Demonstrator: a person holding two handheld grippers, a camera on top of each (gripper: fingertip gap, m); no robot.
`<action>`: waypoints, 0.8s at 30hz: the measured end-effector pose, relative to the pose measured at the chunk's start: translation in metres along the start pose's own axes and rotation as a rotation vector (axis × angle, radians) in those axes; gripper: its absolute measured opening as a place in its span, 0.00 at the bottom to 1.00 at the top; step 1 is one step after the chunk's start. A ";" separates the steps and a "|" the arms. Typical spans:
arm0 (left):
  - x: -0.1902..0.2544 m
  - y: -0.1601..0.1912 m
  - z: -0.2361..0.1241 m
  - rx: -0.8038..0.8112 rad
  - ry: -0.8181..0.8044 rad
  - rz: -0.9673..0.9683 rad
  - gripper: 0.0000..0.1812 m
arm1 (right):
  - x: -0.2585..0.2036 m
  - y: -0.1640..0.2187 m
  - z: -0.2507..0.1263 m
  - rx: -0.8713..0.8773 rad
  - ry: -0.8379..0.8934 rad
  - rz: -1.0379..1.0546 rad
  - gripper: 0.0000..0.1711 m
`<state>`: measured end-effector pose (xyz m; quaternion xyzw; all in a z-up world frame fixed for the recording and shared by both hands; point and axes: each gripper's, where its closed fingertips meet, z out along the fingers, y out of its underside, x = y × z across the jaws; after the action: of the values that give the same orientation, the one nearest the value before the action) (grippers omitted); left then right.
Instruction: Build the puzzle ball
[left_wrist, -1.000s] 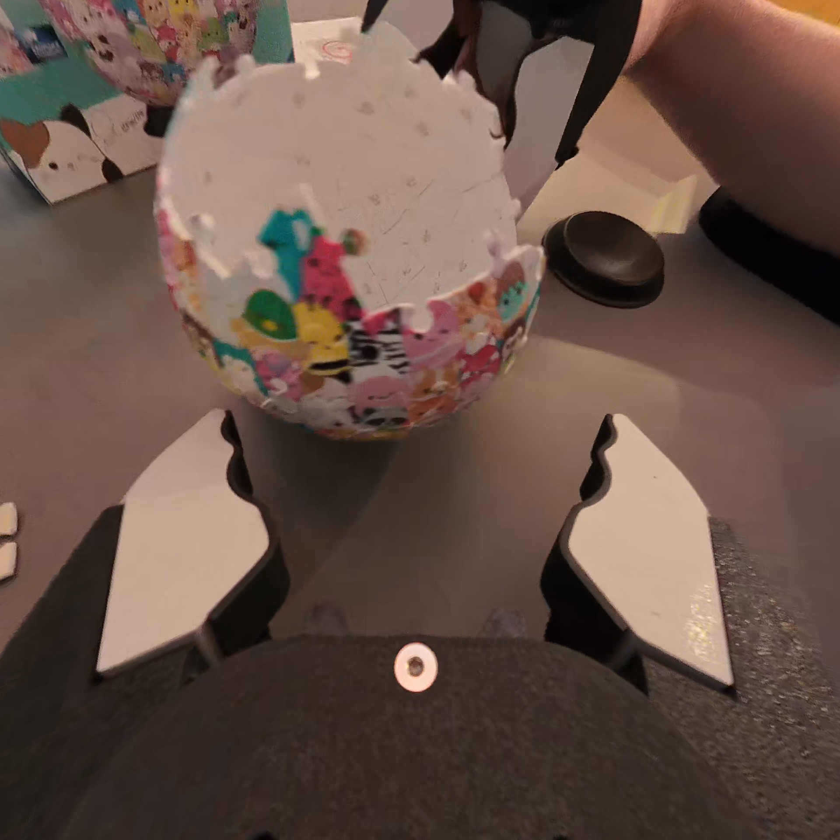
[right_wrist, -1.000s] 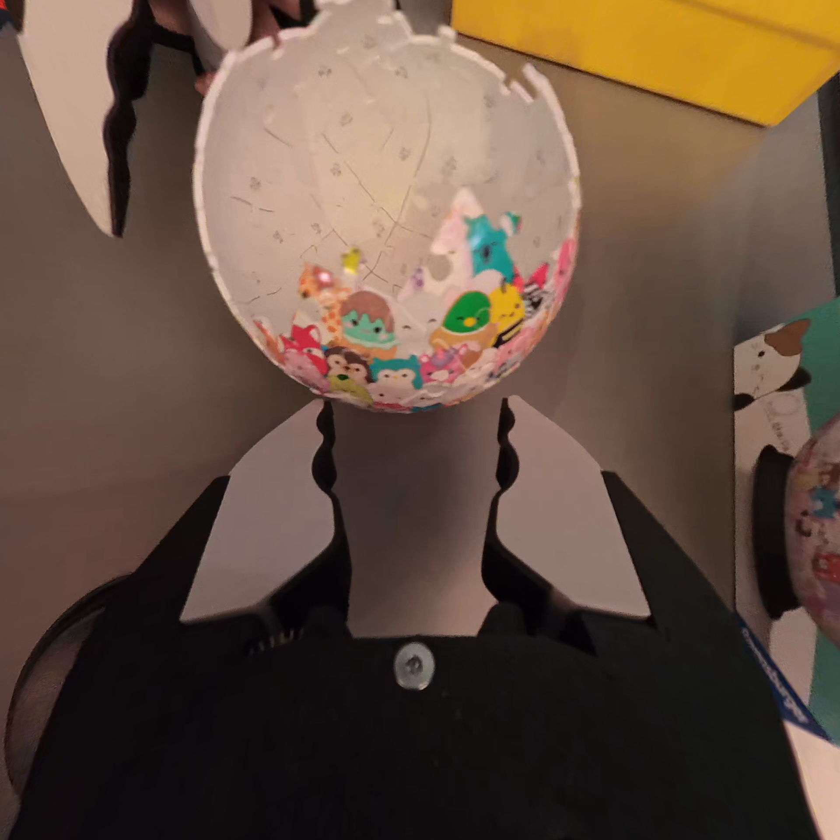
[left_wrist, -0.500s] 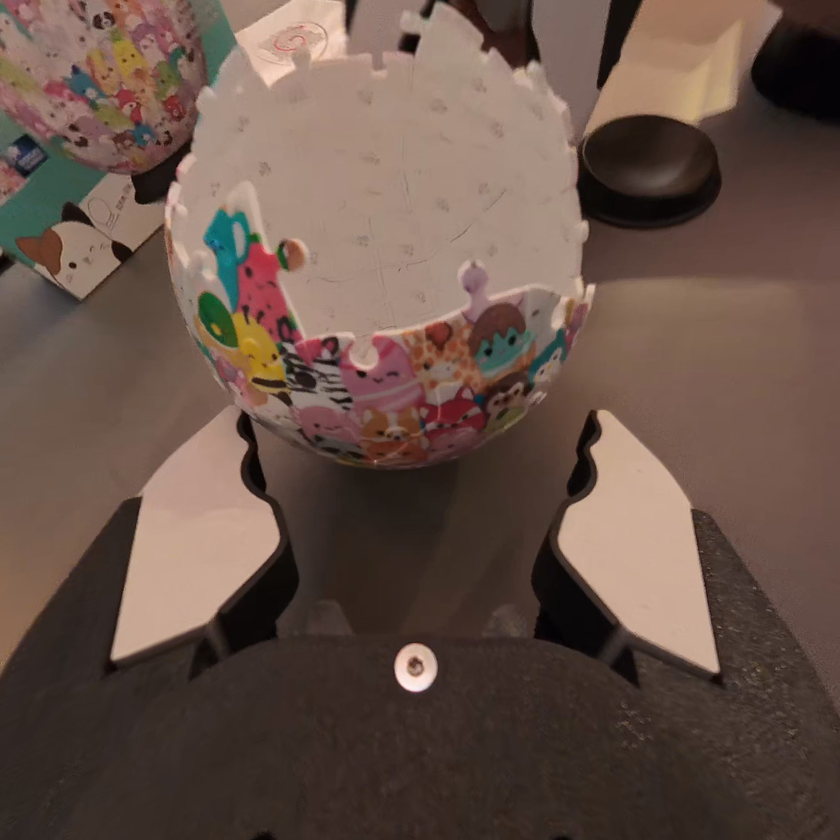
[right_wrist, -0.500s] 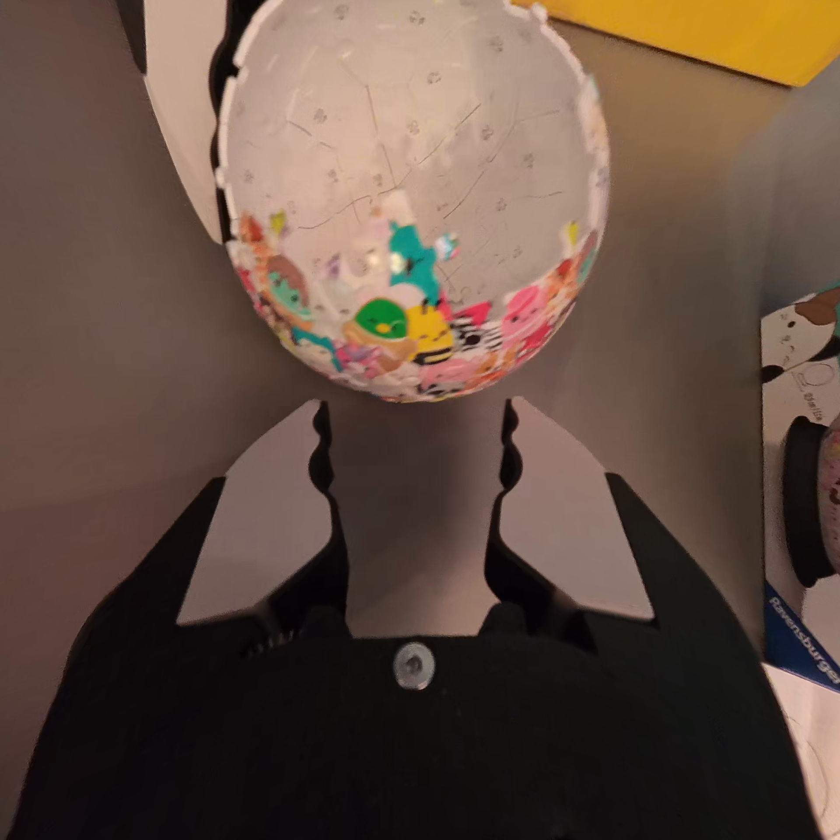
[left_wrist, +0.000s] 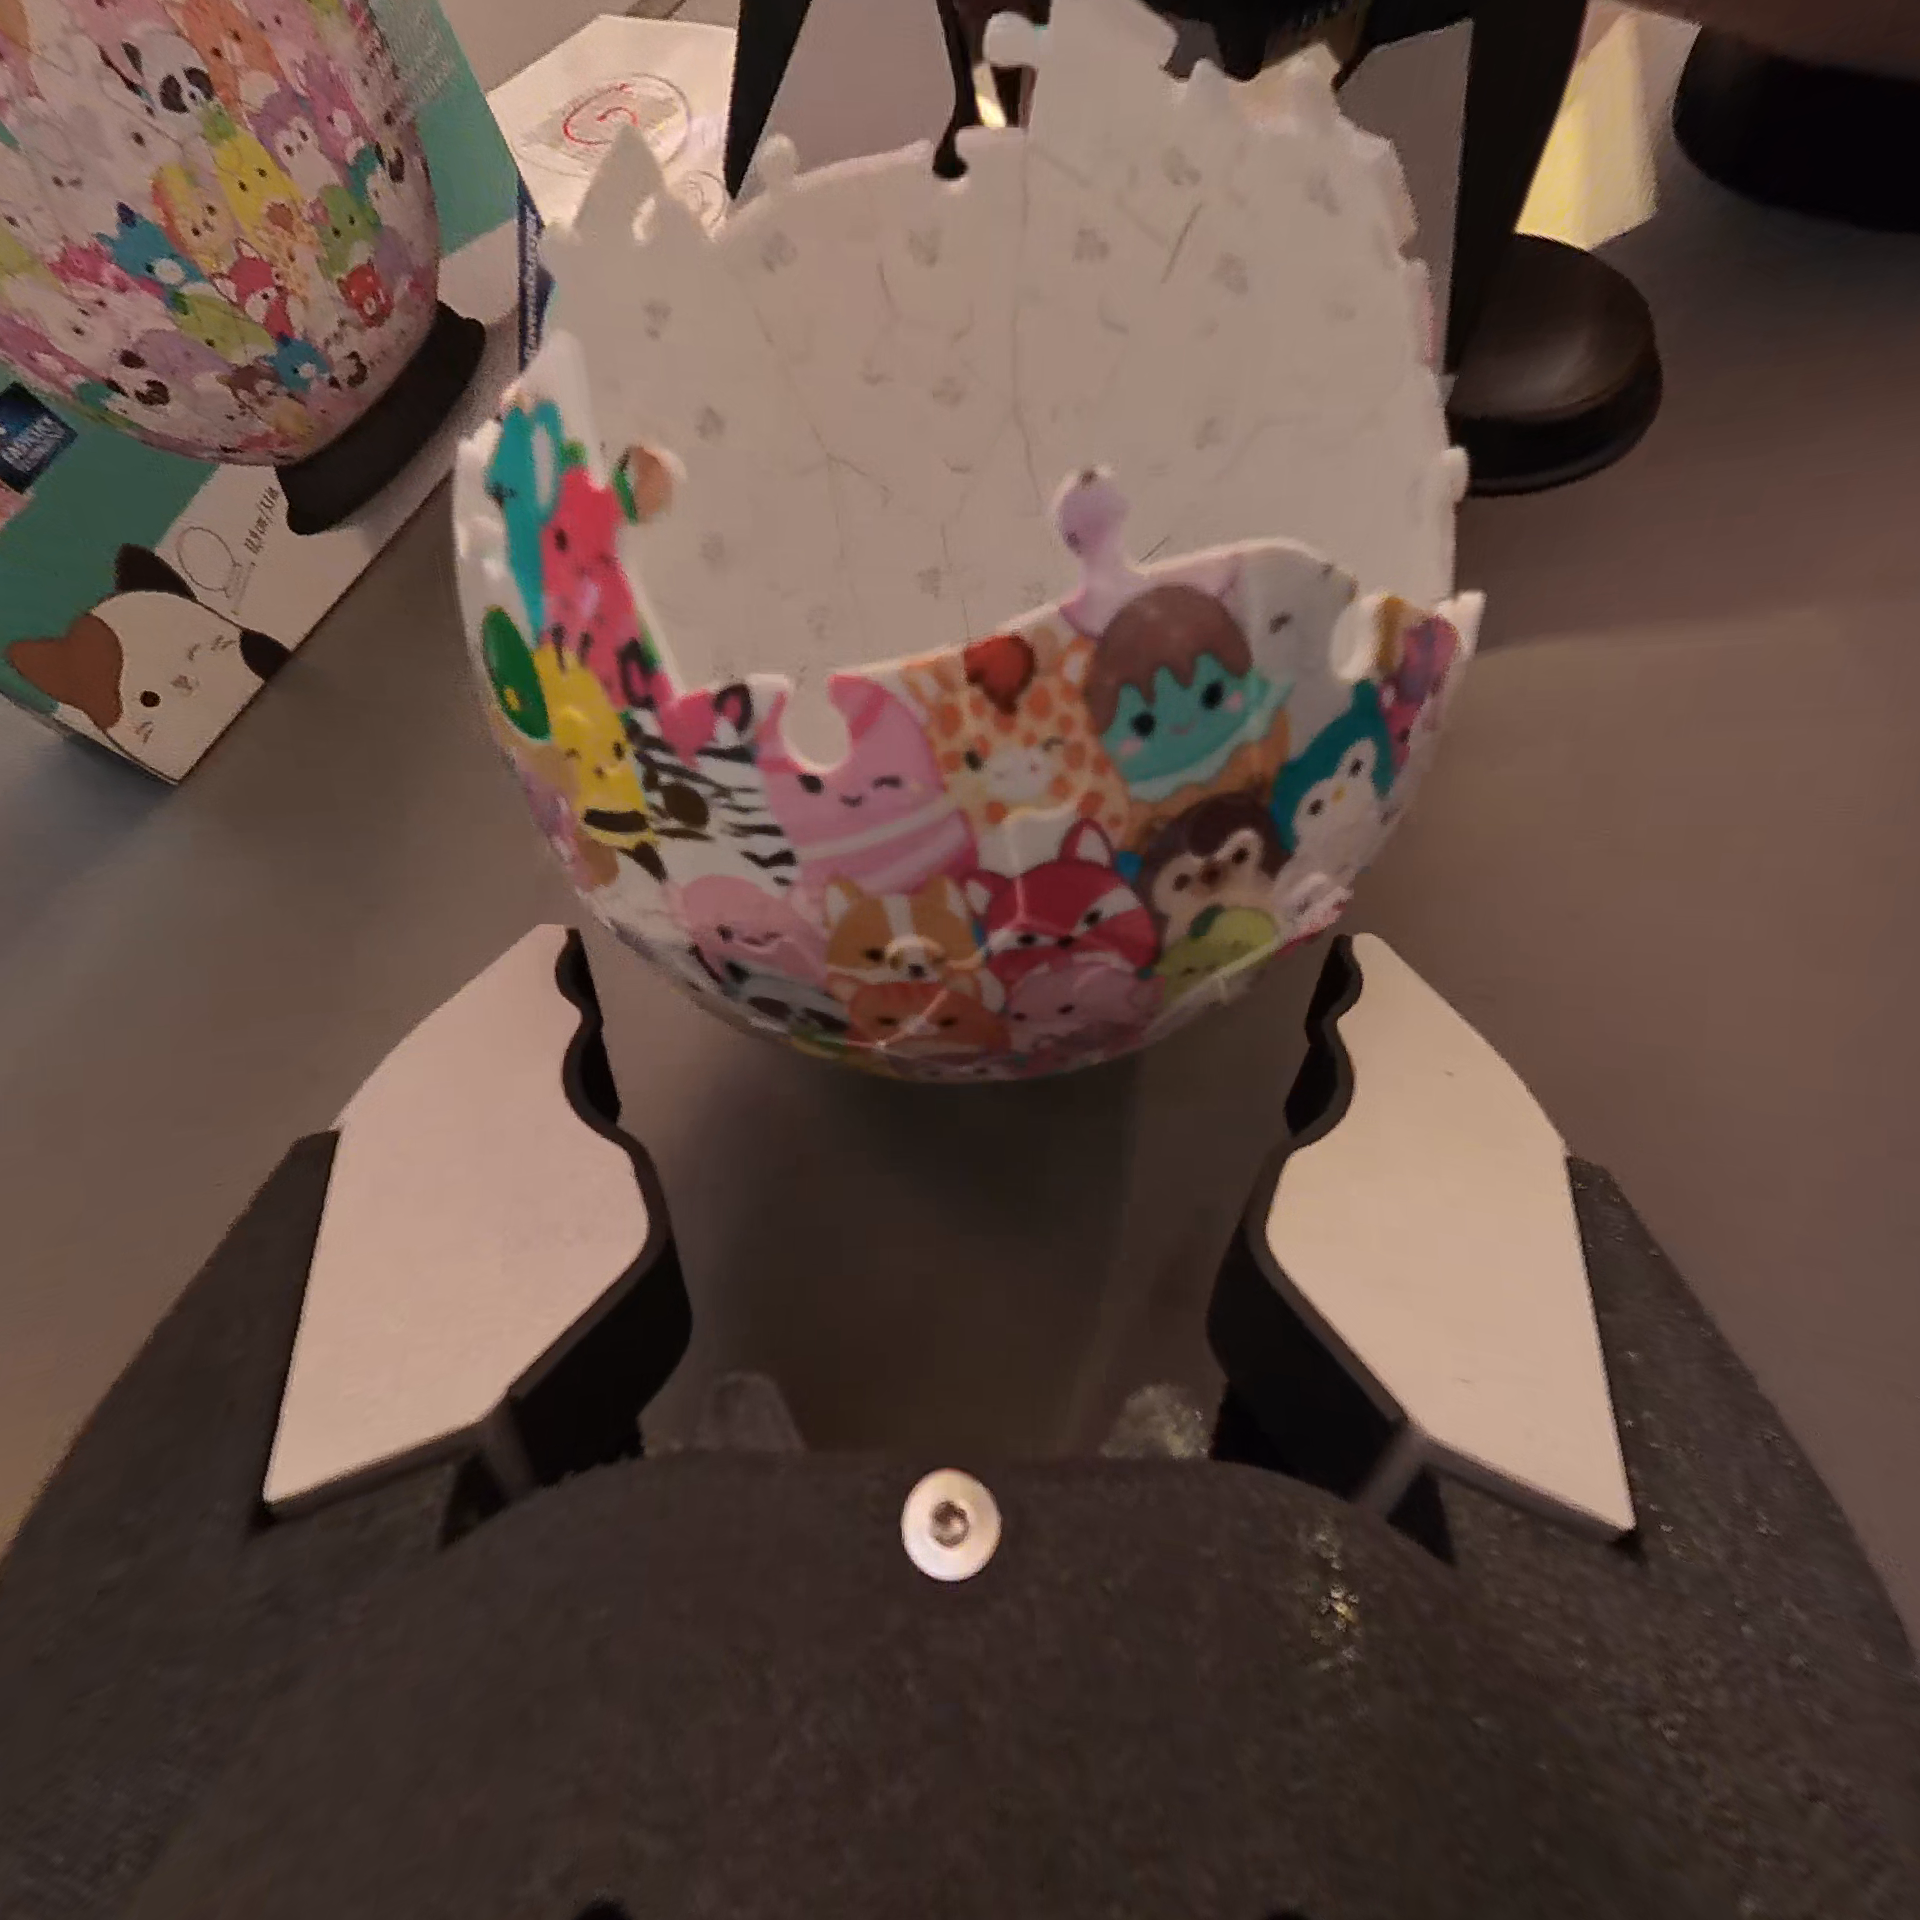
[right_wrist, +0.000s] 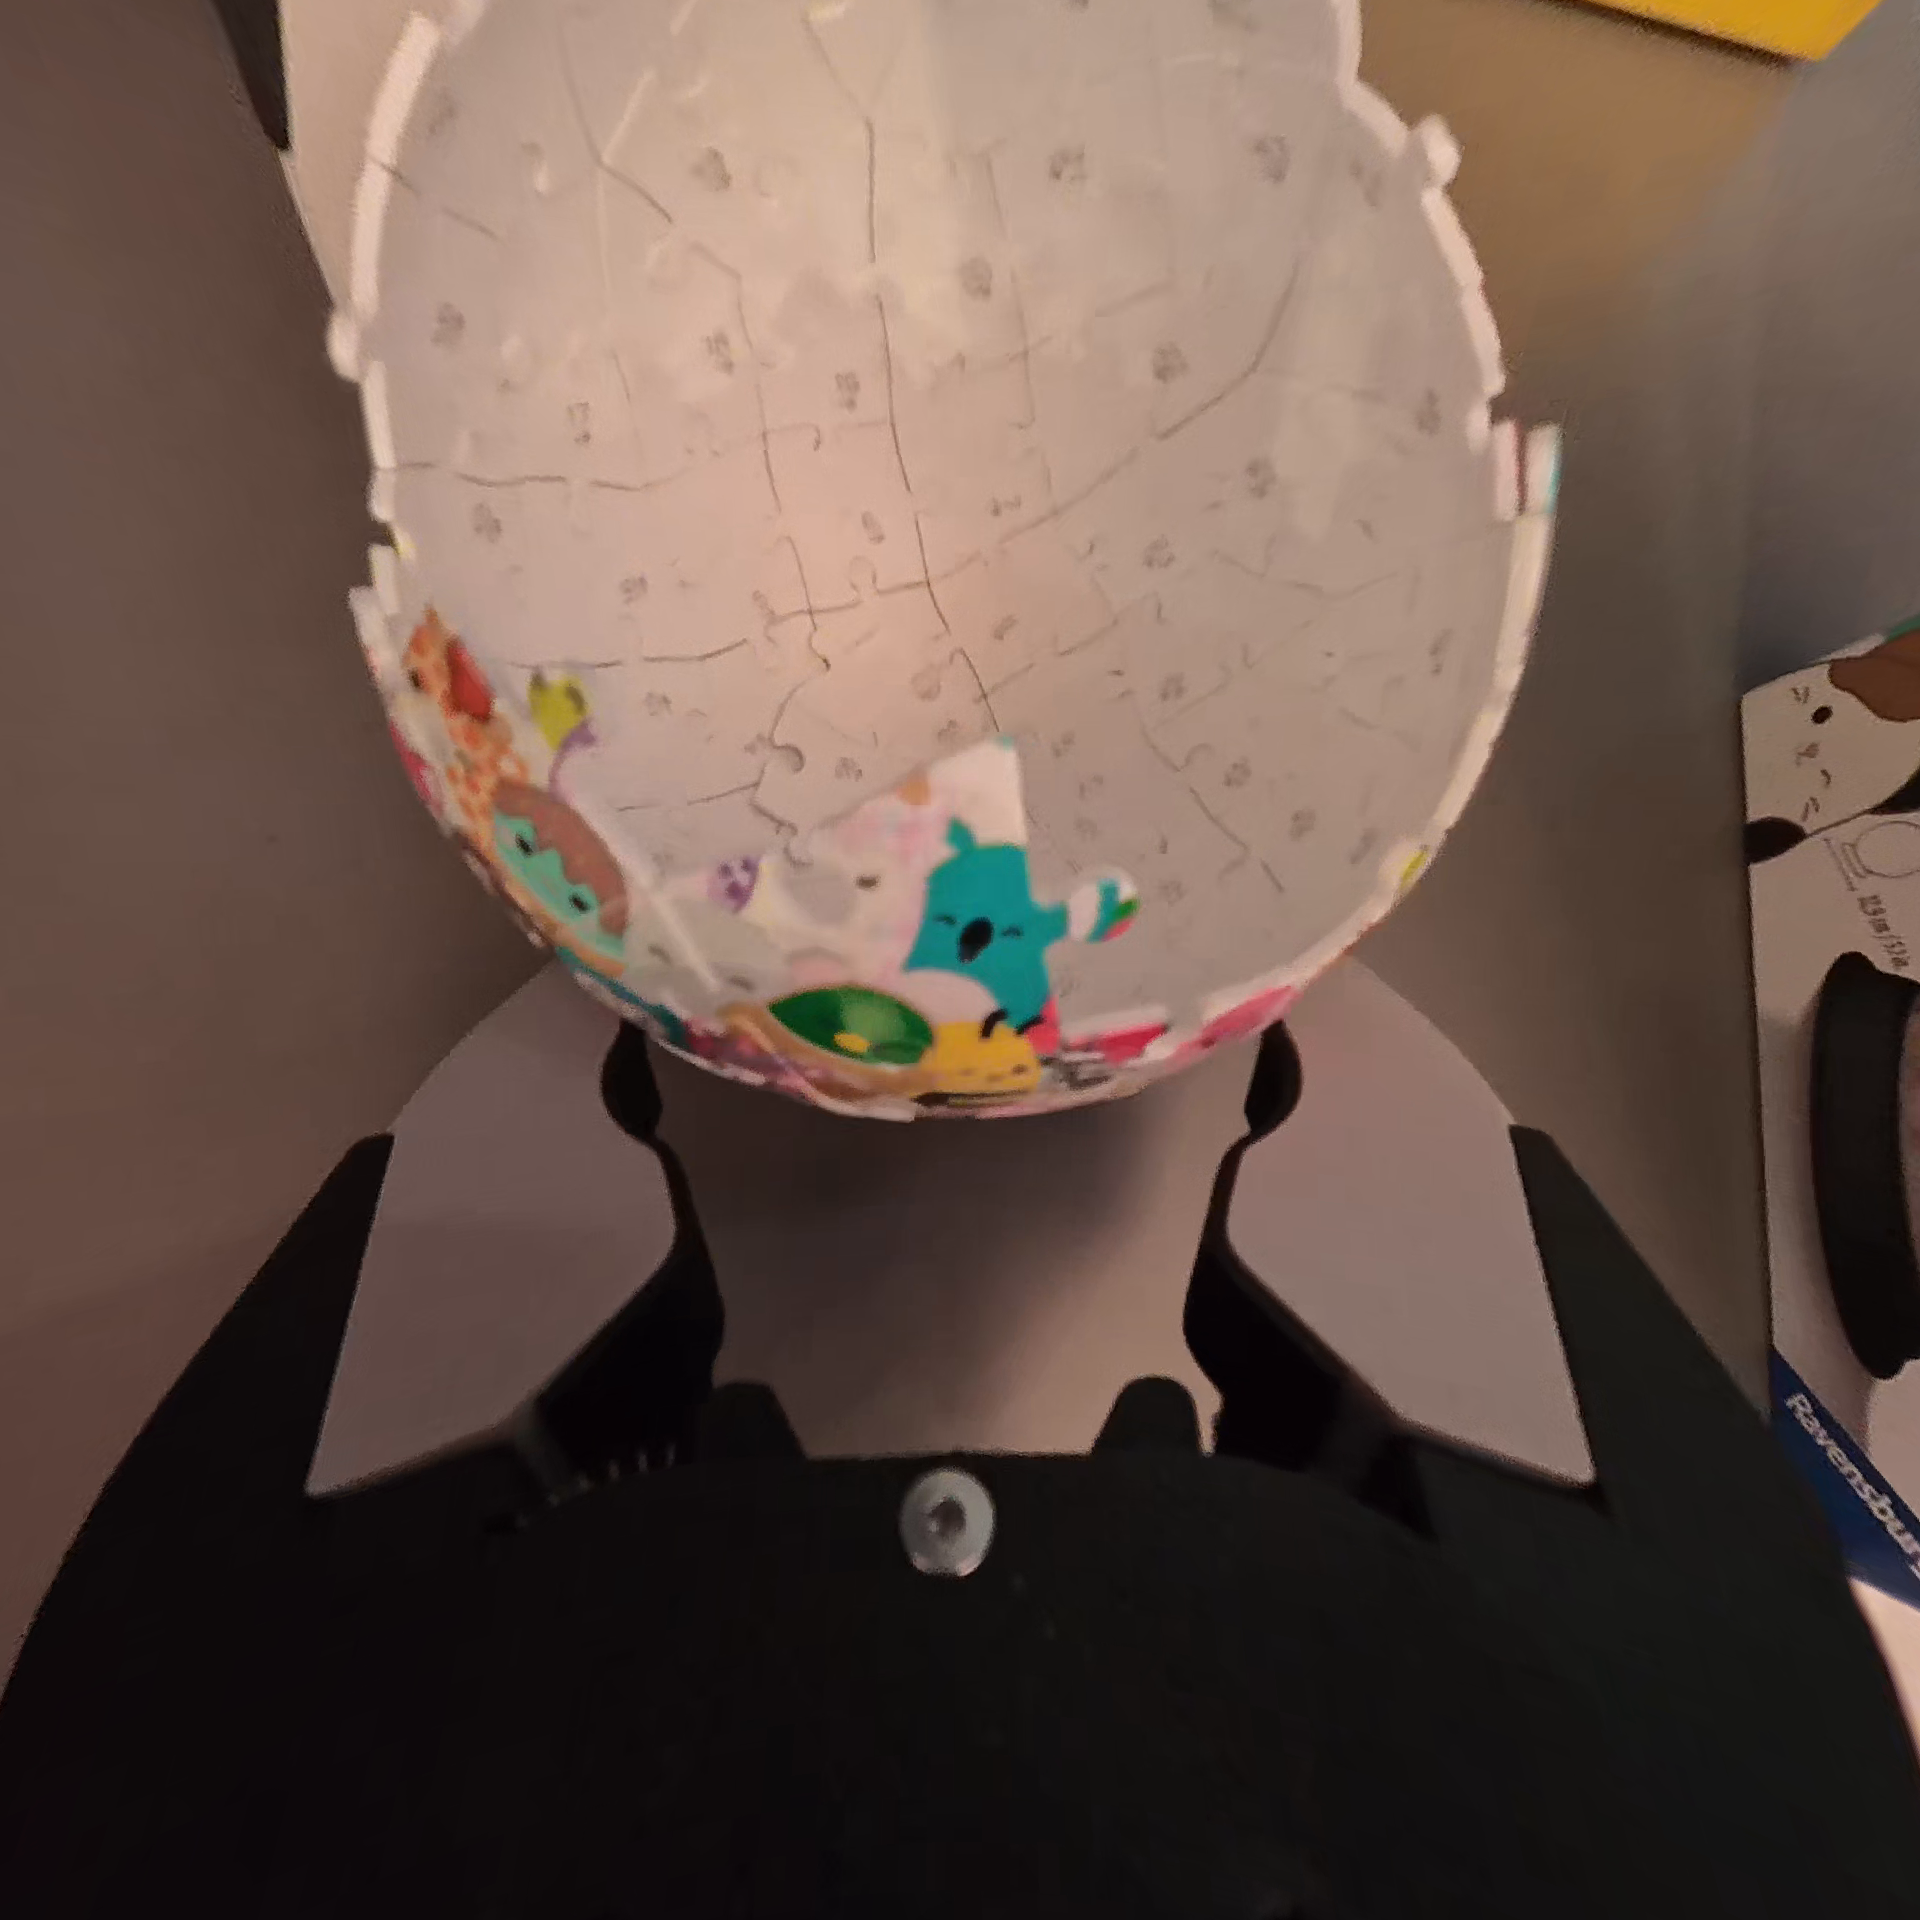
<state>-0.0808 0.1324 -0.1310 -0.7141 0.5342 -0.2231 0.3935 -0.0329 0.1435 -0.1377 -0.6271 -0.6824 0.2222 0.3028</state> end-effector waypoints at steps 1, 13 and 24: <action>-0.002 0.001 0.002 -0.003 -0.005 0.000 0.72 | 0.000 -0.002 0.000 0.017 -0.001 0.003 0.66; 0.004 -0.006 0.007 0.052 0.005 0.098 0.73 | 0.000 -0.002 0.000 0.057 0.059 -0.102 0.60; 0.007 -0.016 0.002 0.037 -0.098 0.327 0.73 | -0.005 -0.002 -0.007 0.043 0.152 -0.181 0.60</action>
<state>-0.0676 0.1281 -0.1197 -0.6205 0.6191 -0.1306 0.4633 -0.0296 0.1379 -0.1319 -0.5715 -0.7063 0.1605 0.3857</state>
